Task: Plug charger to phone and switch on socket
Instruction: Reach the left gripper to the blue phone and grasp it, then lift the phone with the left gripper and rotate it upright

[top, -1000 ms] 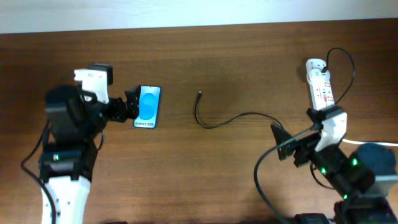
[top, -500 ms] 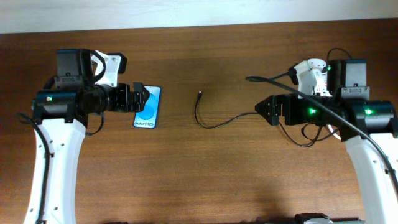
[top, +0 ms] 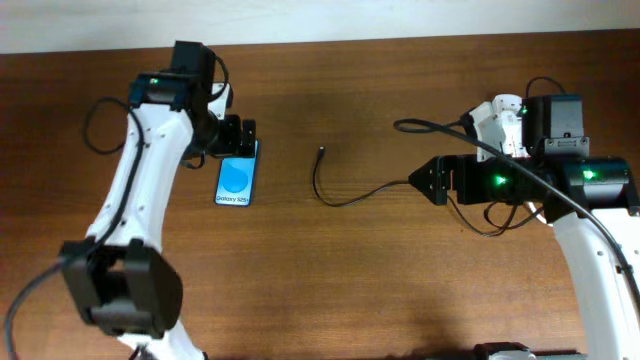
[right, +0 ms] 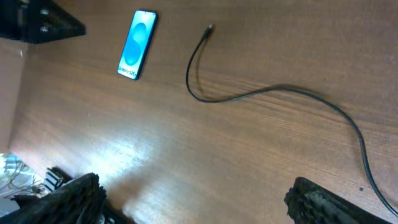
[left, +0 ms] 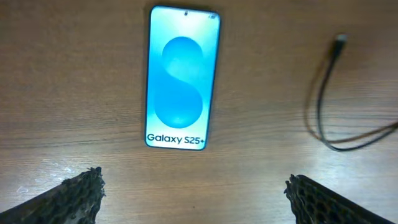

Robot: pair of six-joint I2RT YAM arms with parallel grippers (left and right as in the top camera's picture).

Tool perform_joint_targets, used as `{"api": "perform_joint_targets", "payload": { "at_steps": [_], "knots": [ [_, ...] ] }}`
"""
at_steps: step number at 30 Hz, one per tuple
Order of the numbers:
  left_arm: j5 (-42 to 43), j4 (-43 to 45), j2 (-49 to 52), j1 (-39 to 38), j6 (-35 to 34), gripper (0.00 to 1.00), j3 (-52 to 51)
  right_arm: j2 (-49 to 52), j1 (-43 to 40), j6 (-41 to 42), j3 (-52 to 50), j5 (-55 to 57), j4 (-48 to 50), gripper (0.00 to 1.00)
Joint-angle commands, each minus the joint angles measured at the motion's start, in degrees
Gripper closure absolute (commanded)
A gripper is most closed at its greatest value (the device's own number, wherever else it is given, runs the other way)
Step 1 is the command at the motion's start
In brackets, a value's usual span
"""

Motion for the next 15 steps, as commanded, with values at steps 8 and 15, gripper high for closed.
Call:
{"api": "perform_joint_targets", "payload": {
  "at_steps": [8, 15],
  "knots": [
    [-1.3, 5.8, 13.9, -0.3, 3.9, 0.00, 0.4, 0.0, 0.3, -0.5, 1.0, -0.7, -0.6, 0.02],
    [-2.4, 8.6, 17.7, -0.3, 6.6, 0.00, 0.4, 0.0, 0.3, -0.5, 1.0, -0.7, -0.8, 0.01]
  ]
}}
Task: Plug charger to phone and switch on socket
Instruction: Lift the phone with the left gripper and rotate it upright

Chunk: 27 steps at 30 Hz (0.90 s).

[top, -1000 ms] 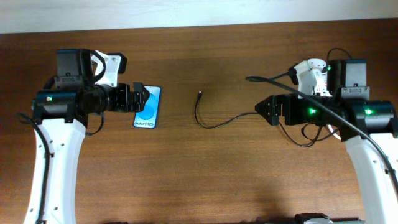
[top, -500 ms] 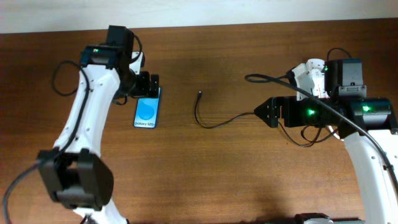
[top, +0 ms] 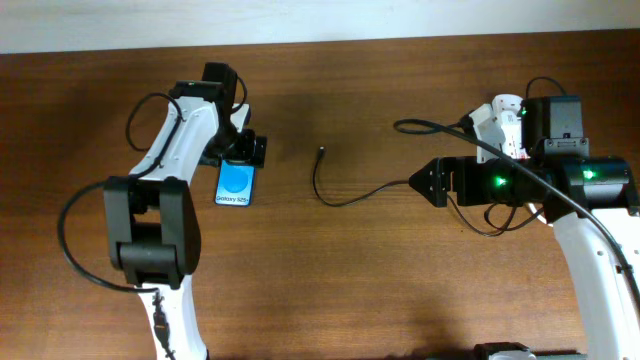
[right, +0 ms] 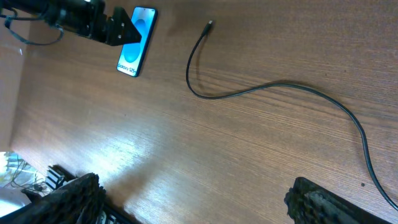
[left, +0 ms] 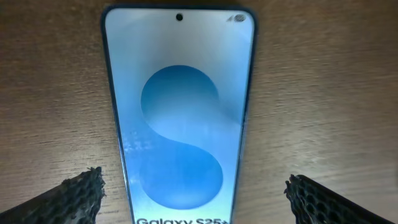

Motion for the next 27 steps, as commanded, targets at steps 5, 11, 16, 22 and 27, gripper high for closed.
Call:
{"api": "perform_joint_targets", "payload": {
  "at_steps": [5, 11, 16, 22, 27],
  "knots": [
    [-2.5, 1.4, 2.6, -0.1, 3.1, 0.00, -0.5, 0.0, 0.3, -0.5, 1.0, -0.7, 0.0, 0.02],
    [-2.3, 1.4, 6.1, -0.2, 1.0, 0.02, -0.5, 0.0, 0.3, -0.4, 1.0, 0.4, 0.0, 0.02],
    [-2.3, 1.4, 6.3, -0.2, 0.8, 0.04, -0.5, 0.0, 0.3, -0.5, 1.0, 0.6, 0.0, 0.02],
    [-2.3, 1.6, 6.3, -0.1, -1.7, 0.12, -0.5, 0.0, 0.3, -0.4, 1.0, 0.8, 0.0, 0.02],
    [-2.3, 2.0, 6.3, -0.1, -1.7, 0.28, -0.5, 0.0, 0.3, -0.4, 1.0, 0.8, -0.4, 0.02]
  ]
}}
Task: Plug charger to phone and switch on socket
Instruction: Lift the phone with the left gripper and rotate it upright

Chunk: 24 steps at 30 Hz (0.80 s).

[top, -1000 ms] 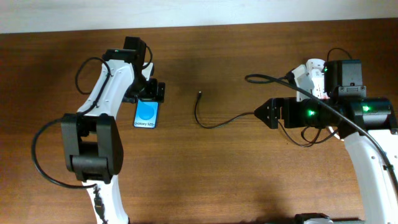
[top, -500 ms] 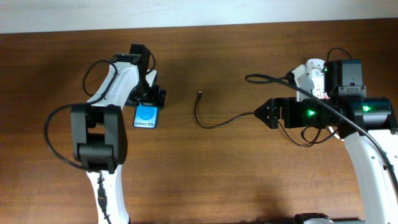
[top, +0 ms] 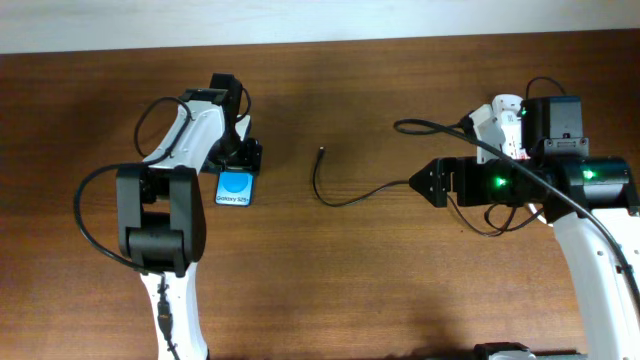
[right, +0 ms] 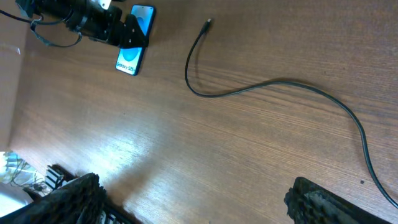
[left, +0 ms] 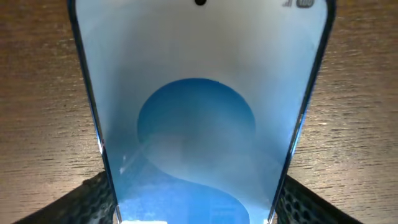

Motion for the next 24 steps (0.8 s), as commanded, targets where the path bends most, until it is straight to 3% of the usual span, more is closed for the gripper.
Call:
{"api": "perform_joint_targets", "payload": {
  "at_steps": [1, 8, 14, 19, 23, 24],
  "knots": [
    [0.2, 0.3, 0.7, 0.0, -0.7, 0.34, -0.3, 0.0, 0.3, -0.5, 1.0, 0.5, 0.0, 0.02],
    [2.5, -0.5, 0.7, 0.0, -2.1, 0.35, 0.5, 0.0, 0.3, -0.5, 1.0, 0.5, 0.0, 0.02],
    [5.8, -10.1, 0.7, 0.0, -2.1, 0.38, 11.6, 0.0, 0.3, -0.5, 1.0, 0.5, 0.0, 0.01],
    [7.2, -12.0, 0.7, 0.0, -3.2, 0.42, 14.0, 0.0, 0.3, -0.5, 1.0, 0.5, 0.0, 0.02],
    [8.2, -12.0, 0.7, 0.0, -5.2, 0.67, 14.0, 0.0, 0.3, -0.5, 1.0, 0.5, 0.0, 0.02],
    [8.2, -12.0, 0.7, 0.0, -7.0, 0.84, 14.0, 0.0, 0.3, -0.5, 1.0, 0.5, 0.0, 0.02]
  ]
}}
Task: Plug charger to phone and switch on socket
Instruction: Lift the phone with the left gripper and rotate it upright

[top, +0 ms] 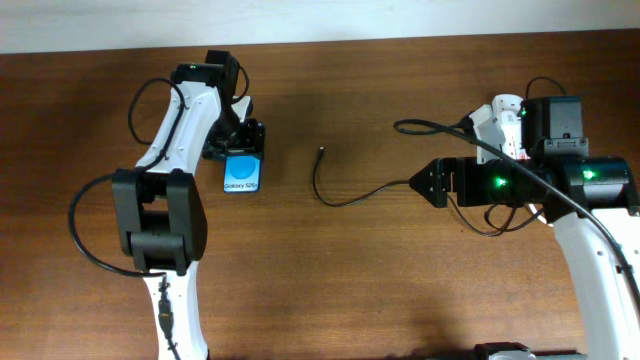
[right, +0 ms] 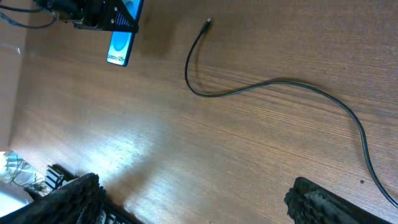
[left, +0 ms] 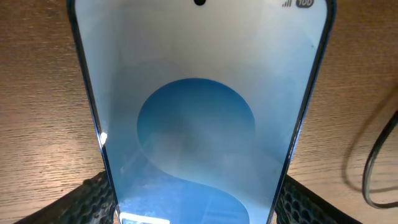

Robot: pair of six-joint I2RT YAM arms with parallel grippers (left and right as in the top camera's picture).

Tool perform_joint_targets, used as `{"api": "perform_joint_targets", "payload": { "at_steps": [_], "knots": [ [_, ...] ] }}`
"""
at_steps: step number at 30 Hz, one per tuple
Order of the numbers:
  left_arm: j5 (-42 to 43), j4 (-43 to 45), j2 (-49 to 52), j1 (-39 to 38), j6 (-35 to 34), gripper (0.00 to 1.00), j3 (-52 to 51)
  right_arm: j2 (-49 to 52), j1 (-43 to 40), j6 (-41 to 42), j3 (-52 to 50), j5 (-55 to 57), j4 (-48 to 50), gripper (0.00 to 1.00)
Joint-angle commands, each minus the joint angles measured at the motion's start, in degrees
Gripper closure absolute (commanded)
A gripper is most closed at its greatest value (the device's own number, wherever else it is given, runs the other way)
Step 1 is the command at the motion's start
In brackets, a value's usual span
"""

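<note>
The phone (top: 243,172), its blue Galaxy screen lit, fills the left wrist view (left: 199,112). My left gripper (top: 240,155) is shut on its long edges, with mesh fingers (left: 93,199) pressed to both sides. A shadow beside the phone (right: 119,43) suggests it hangs a little above the wood. The thin black charger cable (top: 345,200) lies curled mid-table, its plug tip (top: 320,151) to the right of the phone and pointing away. My right gripper (right: 199,205) stands open and empty, high above the table on the right (top: 428,180).
A white socket block (top: 498,118) sits at the back right, half hidden by the right arm. The cable (right: 273,84) runs on toward the right, under that arm. The brown wooden table (top: 330,280) ends at a pale wall along the back edge.
The phone, gripped by my left gripper, has shifted slightly right and toward the back and now casts a shadow. The cable's loop now shows at the left wrist view's edge. My right arm is unchanged.
My left gripper was open behind the phone lying flat. Then it was lower, its fingers astride the phone's top end. Then the fingers were against the phone's edges. Now it holds the phone, shifted toward the cable. The right gripper stayed open and still.
</note>
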Motion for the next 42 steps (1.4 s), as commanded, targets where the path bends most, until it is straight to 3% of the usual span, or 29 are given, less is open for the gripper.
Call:
{"api": "perform_joint_targets", "payload": {
  "at_steps": [1, 2, 7, 13, 16, 18, 21, 26, 29, 33, 42],
  "knots": [
    [1.3, -0.1, 0.1, 0.0, -6.1, 0.95, 1.5, 0.0, 0.3, -0.4, 1.0, 0.5, 0.0, 0.02],
    [1.3, -0.2, 0.1, 0.0, -10.5, 1.00, 1.5, 0.0, 0.3, -0.4, 1.0, 0.5, 0.0, 0.02],
    [3.3, -4.2, 0.1, 0.0, -31.0, 1.00, 1.5, 0.1, 0.3, -0.4, 1.0, 0.5, 0.2, 0.02],
    [19.4, -4.6, 0.1, 0.0, -33.6, 1.00, 1.5, 1.5, 0.3, -0.4, 1.0, 0.5, 0.6, 0.02],
    [19.9, -4.6, 0.1, 0.0, -33.6, 1.00, 1.5, 2.1, 0.3, -0.4, 1.0, 0.5, 0.7, 0.02],
    [28.0, -5.0, 0.1, 0.0, -33.5, 1.00, 1.5, 2.2, 0.3, -0.4, 1.0, 0.5, 0.7, 0.02],
    [28.5, -4.0, 0.1, 0.0, -33.7, 1.00, 1.5, 2.3, 0.3, -0.4, 1.0, 0.5, 0.7, 0.02],
    [29.1, -5.6, 0.1, 0.0, -46.5, 1.00, 1.5, 2.3, 0.3, 1.1, 1.0, 0.5, 1.9, 0.02],
    [33.7, -6.7, 0.1, 0.0, -50.9, 1.00, 1.5, 2.3, 0.3, 1.5, 1.0, 0.5, 2.2, 0.02],
    [34.8, -8.5, 0.1, 0.0, -54.7, 1.00, 1.5, 2.3, 0.4, 9.2, 1.0, 0.5, 3.7, 0.02],
    [43.3, -9.7, 0.1, 0.0, -55.1, 1.00, 1.5, 2.3, 0.3, 11.3, 1.0, 0.5, 4.6, 0.02]
  ]
}}
